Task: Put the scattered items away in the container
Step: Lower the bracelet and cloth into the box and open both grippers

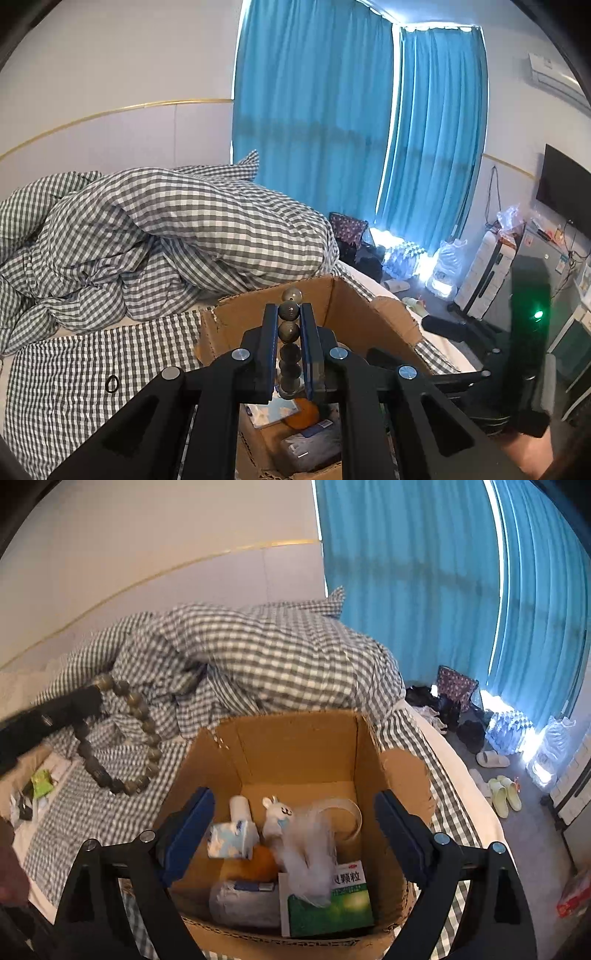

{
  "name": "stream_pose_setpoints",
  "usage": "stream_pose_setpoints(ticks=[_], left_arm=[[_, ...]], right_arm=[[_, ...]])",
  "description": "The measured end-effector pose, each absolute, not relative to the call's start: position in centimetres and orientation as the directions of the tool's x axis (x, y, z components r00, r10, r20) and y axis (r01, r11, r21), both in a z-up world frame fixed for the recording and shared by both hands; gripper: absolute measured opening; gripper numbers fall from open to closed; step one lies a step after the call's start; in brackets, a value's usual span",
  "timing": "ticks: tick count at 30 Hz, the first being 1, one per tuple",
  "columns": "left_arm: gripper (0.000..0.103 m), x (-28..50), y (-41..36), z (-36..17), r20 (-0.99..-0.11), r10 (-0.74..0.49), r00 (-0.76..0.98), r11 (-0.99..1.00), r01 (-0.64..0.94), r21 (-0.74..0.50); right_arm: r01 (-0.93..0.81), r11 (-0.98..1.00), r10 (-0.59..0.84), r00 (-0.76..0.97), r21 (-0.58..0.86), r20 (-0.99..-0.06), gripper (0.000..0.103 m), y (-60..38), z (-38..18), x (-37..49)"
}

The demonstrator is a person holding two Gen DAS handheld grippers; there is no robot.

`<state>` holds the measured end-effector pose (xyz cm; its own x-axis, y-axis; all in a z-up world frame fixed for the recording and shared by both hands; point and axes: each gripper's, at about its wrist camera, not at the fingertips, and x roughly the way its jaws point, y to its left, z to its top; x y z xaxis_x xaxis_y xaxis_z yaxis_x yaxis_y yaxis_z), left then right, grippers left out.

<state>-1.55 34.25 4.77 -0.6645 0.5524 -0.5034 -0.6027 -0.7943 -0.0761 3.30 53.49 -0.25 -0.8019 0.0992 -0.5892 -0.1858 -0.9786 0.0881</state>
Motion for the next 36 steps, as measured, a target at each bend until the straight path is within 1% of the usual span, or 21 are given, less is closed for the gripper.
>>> stream_pose_setpoints(ticks=[10, 22, 25, 26, 27, 28, 29, 32, 36], left_arm=[[0.01, -2.6, 35.5, 3.7, -0.524, 0.561, -0.641, -0.781, -0.619, -0.081], [0.011, -4.1, 38.2, 2.0, -0.557, 0.538, -0.633, -0.785, -0.616, -0.059], [0.018, -4.3, 38.7, 1.7, -0.562, 0.539, -0.627, -0.778, -0.626, -0.049], [0.026, -4.3, 38.8, 1.7, -0.562, 0.54, -0.627, -0.776, -0.629, -0.044], [0.045, -4.2, 38.9, 1.6, -0.56, 0.536, -0.632, -0.778, -0.627, -0.037], [0.057, -4.2, 38.9, 1.7, -0.557, 0.532, -0.638, -0.782, -0.623, -0.035], [0.073, -4.1, 38.9, 1.8, -0.55, 0.535, -0.642, -0.784, -0.619, -0.039], [0.075, -4.1, 38.6, 2.1, -0.537, 0.544, -0.644, -0.785, -0.617, -0.056], [0.081, -4.2, 37.9, 2.2, -0.536, 0.536, -0.652, -0.794, -0.605, -0.058]], right_arm=[[-0.233, -0.968, 0.146, -0.817, 0.088, -0.559, 0.088, 54.5, 0.8, 4.5], [-0.297, -0.95, 0.199, -0.816, 0.098, -0.543, 0.089, 56.6, 1.0, 5.7], [-0.301, -0.947, 0.196, -0.814, 0.109, -0.547, 0.088, 57.1, 0.8, 5.8], [-0.302, -0.947, 0.196, -0.814, 0.11, -0.547, 0.089, 57.2, 0.7, 5.8], [-0.302, -0.947, 0.197, -0.814, 0.108, -0.547, 0.089, 57.2, 0.7, 5.8], [-0.302, -0.947, 0.198, -0.814, 0.106, -0.547, 0.089, 57.2, 0.7, 5.8], [-0.302, -0.947, 0.199, -0.814, 0.105, -0.546, 0.089, 57.2, 0.7, 5.8], [-0.303, -0.947, 0.2, -0.814, 0.106, -0.546, 0.089, 57.2, 0.7, 5.8], [-0.304, -0.947, 0.201, -0.814, 0.104, -0.544, 0.089, 56.9, 0.8, 5.8]])
